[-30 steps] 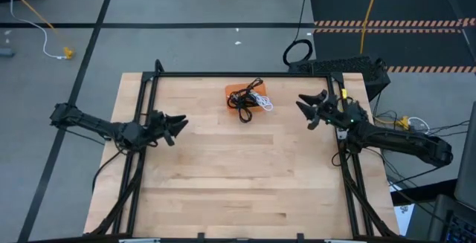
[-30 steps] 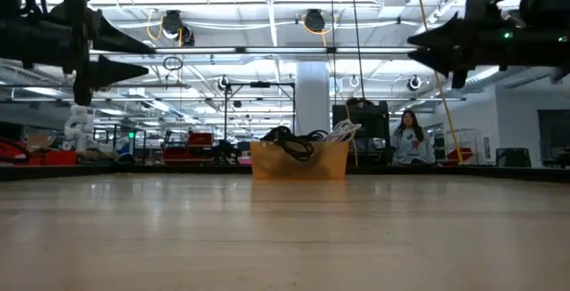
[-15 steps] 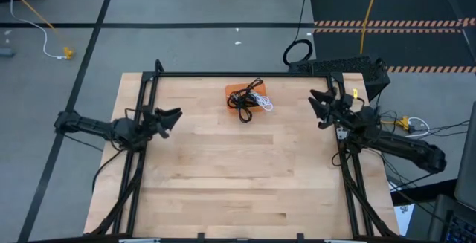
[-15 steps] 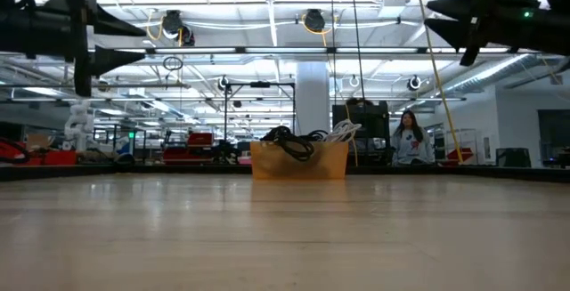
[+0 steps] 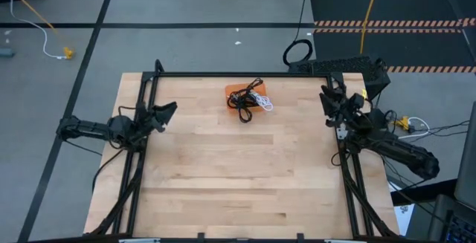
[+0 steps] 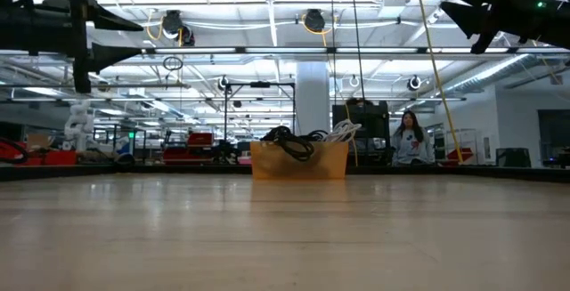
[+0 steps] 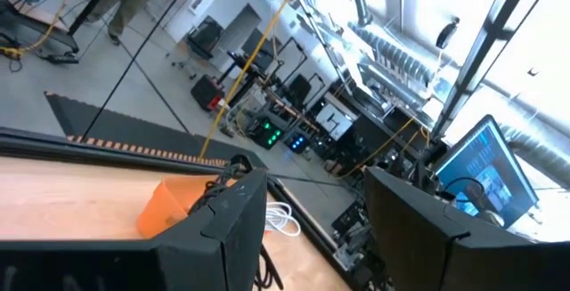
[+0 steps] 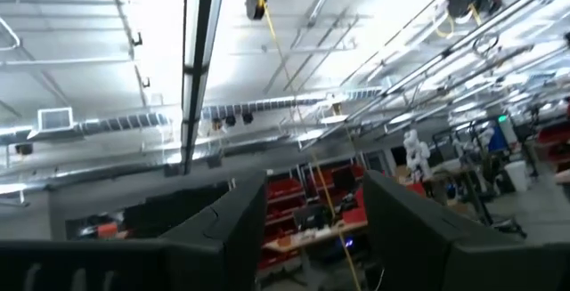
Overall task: Pick and place USB-C Cables
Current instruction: Return to Home Position
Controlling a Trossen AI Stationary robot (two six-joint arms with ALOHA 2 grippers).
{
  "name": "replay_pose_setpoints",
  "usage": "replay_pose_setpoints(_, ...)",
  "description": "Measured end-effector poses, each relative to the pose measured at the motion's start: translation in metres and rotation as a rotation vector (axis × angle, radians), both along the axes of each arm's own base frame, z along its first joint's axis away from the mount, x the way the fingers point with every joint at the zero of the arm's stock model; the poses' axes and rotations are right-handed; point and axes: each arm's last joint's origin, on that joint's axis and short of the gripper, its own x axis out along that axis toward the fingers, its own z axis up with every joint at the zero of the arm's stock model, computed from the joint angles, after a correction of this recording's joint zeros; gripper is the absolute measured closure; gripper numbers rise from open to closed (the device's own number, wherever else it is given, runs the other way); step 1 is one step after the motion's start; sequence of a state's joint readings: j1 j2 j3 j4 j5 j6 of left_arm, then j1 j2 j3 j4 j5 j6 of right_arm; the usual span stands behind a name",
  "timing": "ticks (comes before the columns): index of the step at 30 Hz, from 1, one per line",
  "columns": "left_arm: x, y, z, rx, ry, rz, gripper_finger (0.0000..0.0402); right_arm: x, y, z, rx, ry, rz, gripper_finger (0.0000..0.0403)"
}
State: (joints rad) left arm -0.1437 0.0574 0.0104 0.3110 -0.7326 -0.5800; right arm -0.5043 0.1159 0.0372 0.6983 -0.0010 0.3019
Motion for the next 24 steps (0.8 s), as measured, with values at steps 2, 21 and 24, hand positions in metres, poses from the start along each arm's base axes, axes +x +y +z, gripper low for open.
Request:
replay_pose_setpoints(2,0.0,-0.0001,0.0,0.0,0.0,-0.001,0.0211,-0.0026,0.0001,0.0013,-0.009,-0.017,-0.014,0.0225)
replay_pose_setpoints(21,0.0001,-0.0001,-0.0001,0.0,0.001,-0.001,0.0211,-0.0109,-0.0011,0.0046,-0.038,-0.062,-0.079,0.0225)
replay_pose_setpoints(24,0.0001,-0.0001,-0.0001,0.0,0.001,-0.001,0.0211,-0.0109,-0.0011,0.0046,-0.037,-0.061,-0.079,0.0225)
